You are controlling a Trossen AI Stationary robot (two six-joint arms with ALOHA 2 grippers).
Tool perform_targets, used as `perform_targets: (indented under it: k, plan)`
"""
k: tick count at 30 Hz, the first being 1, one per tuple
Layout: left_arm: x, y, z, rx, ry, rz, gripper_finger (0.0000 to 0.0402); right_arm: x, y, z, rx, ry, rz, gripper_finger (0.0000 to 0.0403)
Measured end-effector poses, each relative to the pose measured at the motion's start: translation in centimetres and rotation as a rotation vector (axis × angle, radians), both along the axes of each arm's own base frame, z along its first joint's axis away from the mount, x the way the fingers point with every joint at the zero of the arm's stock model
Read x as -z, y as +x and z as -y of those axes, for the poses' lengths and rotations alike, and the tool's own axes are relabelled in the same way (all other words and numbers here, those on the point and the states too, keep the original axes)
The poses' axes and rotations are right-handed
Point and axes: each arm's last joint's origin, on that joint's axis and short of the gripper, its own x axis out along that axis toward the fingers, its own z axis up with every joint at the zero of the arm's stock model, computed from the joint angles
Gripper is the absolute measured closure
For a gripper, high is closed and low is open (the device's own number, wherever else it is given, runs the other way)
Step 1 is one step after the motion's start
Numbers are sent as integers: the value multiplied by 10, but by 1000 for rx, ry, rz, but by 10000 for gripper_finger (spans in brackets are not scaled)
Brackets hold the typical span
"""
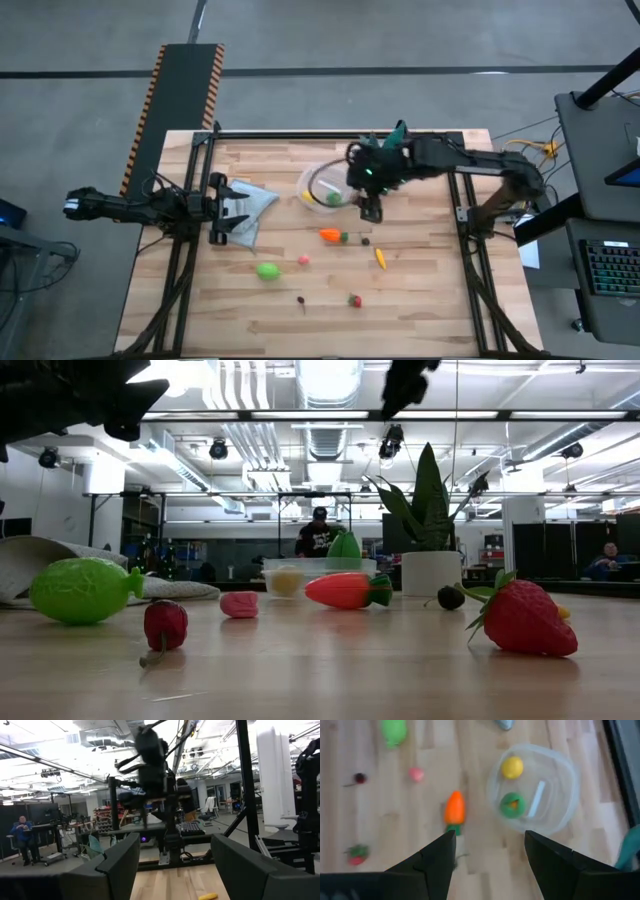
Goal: Pick and placing Produce into tupperware
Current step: Put the yellow corn into the transparent container
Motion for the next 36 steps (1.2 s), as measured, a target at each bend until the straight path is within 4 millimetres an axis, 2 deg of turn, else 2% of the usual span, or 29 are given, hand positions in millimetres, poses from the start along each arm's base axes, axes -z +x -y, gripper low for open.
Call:
perform_targets:
  k: [3, 8, 13, 18, 23, 28, 36]
  plan:
    - [1, 0, 0, 0, 0, -2, 171, -3, -17, -17, 23, -9, 5, 175]
    - [1, 0, 0, 0, 0, -2, 171, 5, -45, -43, 111, -29, -17, 175]
    - [1, 0, 0, -1, 0, -1, 171, 30, -65, -65, 217, 11, -66, 175]
    - [1, 0, 0, 0, 0, -2, 171, 66, -78, -79, 358, 28, -149, 175]
    - [1, 0, 0, 0, 0, -2, 171, 103, -80, -84, 519, 44, -222, 175]
    - [1, 0, 0, -1, 0, -2, 171, 136, -74, -87, 647, 95, -218, 175]
    - [1, 0, 0, 1, -3, -2, 171, 168, -60, -93, 714, 150, -222, 175]
